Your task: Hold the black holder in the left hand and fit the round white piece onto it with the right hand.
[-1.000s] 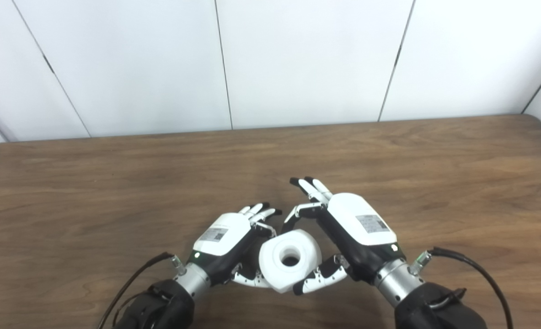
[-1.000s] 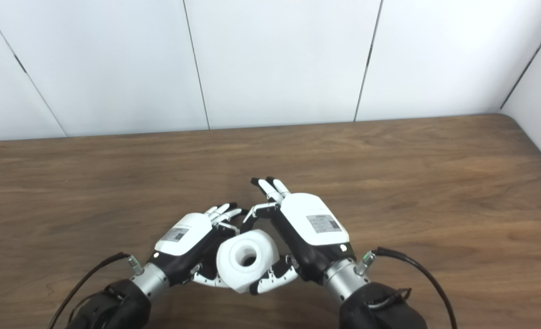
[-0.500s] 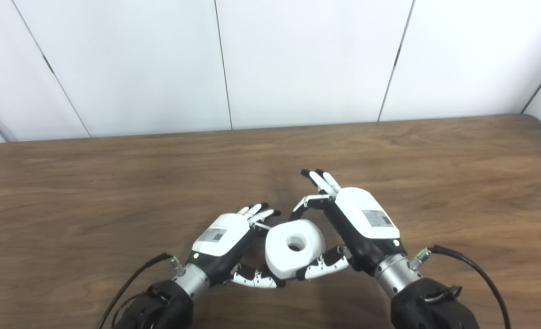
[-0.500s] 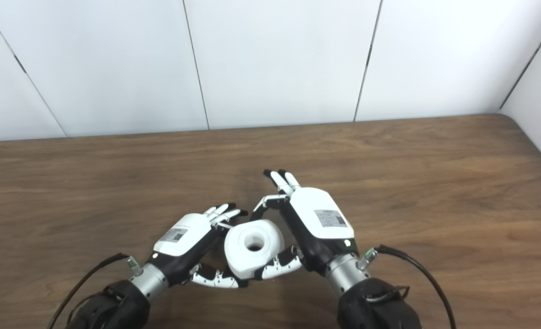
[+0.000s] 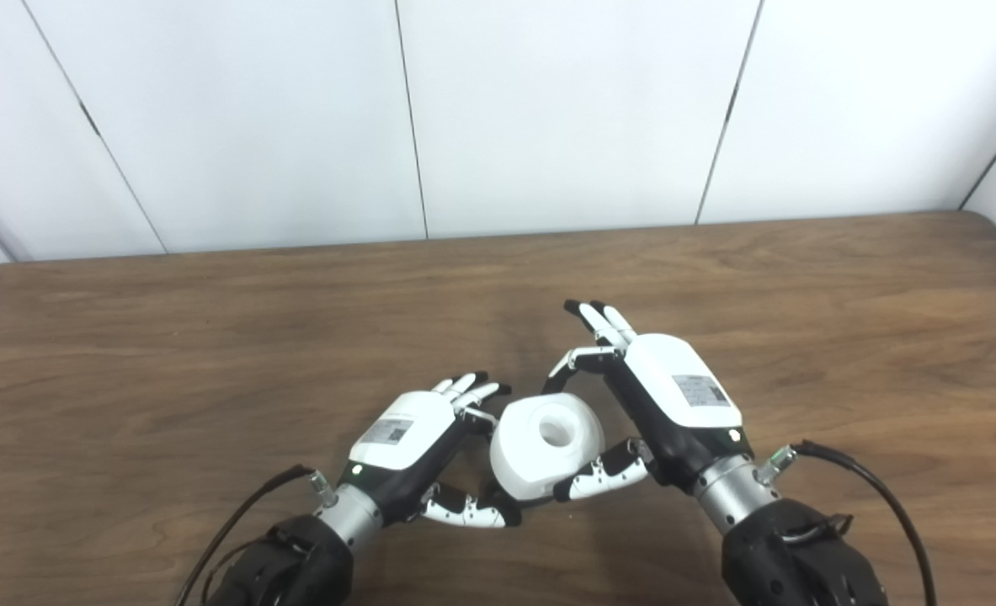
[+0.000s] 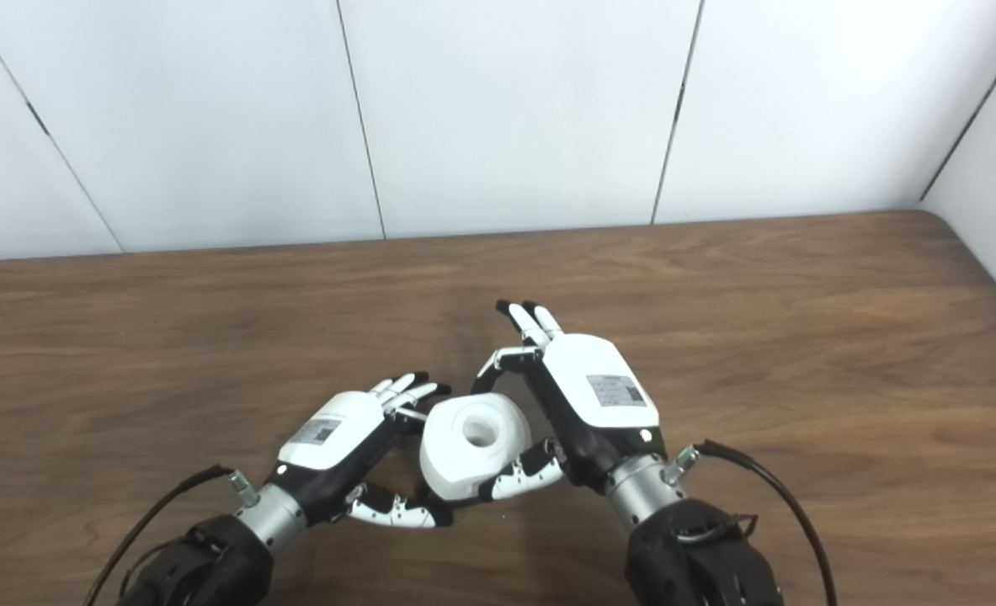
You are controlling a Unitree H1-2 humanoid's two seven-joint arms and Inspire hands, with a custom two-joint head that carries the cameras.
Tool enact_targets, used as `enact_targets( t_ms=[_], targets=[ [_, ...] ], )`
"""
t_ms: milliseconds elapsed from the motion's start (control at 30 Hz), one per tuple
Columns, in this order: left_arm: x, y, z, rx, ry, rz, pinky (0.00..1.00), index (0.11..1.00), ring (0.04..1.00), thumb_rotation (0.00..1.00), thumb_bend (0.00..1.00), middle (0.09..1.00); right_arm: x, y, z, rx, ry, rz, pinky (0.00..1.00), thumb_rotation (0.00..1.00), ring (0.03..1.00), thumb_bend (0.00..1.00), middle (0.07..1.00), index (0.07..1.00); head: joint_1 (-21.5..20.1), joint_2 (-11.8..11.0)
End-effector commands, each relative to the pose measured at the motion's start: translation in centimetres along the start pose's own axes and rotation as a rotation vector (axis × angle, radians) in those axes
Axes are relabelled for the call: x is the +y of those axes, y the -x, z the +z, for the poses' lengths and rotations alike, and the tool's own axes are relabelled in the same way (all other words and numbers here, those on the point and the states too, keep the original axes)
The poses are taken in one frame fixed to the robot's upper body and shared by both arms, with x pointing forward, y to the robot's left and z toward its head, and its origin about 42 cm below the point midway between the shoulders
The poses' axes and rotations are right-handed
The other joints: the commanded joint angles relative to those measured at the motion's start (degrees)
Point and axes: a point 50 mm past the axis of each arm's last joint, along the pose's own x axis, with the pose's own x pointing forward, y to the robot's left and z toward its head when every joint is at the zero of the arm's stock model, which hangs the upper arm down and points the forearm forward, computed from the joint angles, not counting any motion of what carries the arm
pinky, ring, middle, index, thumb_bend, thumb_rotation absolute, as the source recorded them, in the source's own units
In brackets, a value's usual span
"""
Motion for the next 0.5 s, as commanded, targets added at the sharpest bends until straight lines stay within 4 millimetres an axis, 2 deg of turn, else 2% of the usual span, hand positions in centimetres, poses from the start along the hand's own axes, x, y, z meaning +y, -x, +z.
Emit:
enact_targets(
  t_ms=[0,467],
  targets=[
    [0.4,-0.4,0.9,-0.05,-0.011,0.011,1.0,0.482,1.0,0.05,0.52,0.936,-0.5,-0.3,-0.1,0.003,0.016,-0.027,0.81,0.14,0.996,0.51,0.97,0.48,0.1,0.0],
    [0.2,-0.8,1.3,-0.05,-0.006,0.025,1.0,0.482,1.0,0.05,0.52,0.936,-1.4,0.6,2.0,-0.07,0.018,-0.015,0.82,0.14,1.0,0.51,0.969,0.48,1.2,0.0]
  ],
)
